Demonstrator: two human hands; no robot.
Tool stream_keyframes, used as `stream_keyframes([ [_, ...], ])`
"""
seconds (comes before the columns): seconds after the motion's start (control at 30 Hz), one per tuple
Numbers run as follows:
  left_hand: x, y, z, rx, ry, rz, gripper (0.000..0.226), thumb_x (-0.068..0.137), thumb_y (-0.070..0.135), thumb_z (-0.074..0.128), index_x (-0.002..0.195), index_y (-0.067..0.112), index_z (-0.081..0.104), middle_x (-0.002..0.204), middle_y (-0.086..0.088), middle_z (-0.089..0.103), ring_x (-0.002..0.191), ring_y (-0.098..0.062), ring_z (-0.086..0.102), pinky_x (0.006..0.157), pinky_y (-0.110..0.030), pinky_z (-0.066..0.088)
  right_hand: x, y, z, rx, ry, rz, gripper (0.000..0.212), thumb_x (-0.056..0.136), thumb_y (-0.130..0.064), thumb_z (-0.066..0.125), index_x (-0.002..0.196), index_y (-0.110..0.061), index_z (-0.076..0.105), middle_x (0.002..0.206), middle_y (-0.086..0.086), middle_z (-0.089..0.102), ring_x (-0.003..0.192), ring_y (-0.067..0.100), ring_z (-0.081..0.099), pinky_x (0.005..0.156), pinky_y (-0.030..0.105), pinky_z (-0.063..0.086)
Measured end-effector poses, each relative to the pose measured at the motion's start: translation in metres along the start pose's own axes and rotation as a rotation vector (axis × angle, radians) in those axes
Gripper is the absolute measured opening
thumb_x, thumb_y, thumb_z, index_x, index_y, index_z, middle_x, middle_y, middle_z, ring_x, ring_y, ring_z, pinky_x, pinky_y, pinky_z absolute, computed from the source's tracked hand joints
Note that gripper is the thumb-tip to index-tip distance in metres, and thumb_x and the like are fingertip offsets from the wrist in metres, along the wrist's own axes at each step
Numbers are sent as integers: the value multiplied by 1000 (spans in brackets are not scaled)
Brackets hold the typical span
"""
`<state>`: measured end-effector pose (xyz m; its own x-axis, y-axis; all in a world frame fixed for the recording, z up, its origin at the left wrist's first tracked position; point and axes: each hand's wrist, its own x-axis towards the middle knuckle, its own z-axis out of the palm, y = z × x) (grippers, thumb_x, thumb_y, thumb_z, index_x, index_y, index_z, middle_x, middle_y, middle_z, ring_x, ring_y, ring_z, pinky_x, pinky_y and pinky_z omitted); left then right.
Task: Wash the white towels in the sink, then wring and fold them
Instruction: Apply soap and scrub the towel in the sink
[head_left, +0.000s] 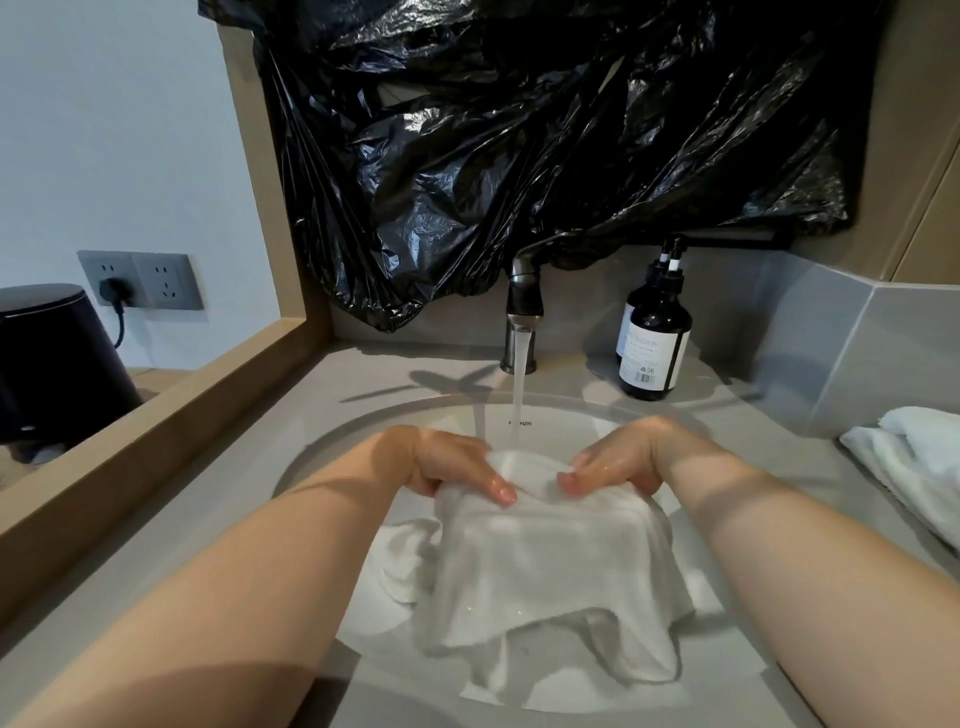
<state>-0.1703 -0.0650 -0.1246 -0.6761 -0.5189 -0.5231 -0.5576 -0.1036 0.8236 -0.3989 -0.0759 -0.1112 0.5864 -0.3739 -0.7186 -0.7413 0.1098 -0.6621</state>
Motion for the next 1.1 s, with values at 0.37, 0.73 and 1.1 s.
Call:
stream_keyframes([
  [0.37,-3,-11,-15,251,496,197,55,66,49,84,103,9,74,98,-4,76,90,-18,71,83,-29,55,16,2,11,222,-60,-205,73,53,-53,89,106,-6,68,99,10,72,91,22,70,92,37,53],
  [0.73,10,0,-7,133,758,306,52,86,51,67,128,23,55,122,4,63,104,-6,59,80,-12,43,-26,-40,-1,281,734,-339,35,85,-39,67,93,-5,70,89,20,71,71,28,66,79,40,53],
  [1.1,46,10,33,108,525,453,132,63,54,86,154,36,-8,157,10,23,144,-8,27,117,-33,30,-53,-71,-5,702,826,-663,26,89,-24,65,106,-5,67,95,13,73,90,25,70,79,36,54],
])
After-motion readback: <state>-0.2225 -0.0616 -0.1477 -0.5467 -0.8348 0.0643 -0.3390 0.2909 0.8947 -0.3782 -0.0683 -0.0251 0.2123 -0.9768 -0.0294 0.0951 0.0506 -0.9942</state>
